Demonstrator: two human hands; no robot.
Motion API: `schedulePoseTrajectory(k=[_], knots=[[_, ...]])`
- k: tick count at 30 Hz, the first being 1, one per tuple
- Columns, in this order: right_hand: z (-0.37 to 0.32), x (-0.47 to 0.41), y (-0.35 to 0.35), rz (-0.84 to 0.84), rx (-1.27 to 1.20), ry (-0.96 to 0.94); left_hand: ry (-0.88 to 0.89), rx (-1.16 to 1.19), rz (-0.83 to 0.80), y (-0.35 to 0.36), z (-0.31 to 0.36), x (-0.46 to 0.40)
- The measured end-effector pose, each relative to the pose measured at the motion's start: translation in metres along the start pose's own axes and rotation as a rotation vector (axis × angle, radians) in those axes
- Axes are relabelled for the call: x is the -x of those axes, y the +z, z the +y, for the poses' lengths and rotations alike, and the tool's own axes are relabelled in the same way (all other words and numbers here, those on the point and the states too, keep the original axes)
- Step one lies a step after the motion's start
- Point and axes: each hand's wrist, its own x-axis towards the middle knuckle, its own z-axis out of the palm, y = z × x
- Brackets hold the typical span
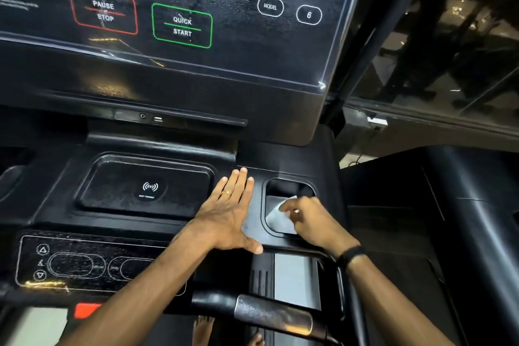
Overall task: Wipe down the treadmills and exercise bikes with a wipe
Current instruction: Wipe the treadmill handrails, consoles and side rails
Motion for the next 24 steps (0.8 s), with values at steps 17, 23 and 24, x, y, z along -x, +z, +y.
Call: schedulePoseTrajectory(k=[17,23,24], knots=[[-0.054,0.011,-0.001,-0.375,0.408,0.187,-0.005,-0.003,-0.006,0.002,0.0,-0.002],[-0.036,0.017,0.005,-0.144,-0.307,0.189,0.003,-0.01,-0.012,0.001,0.0,-0.003],[-0.034,0.017,0.009,-0.061,-0.517,0.187,0.003,-0.005,-0.014,0.002,0.0,-0.003]])
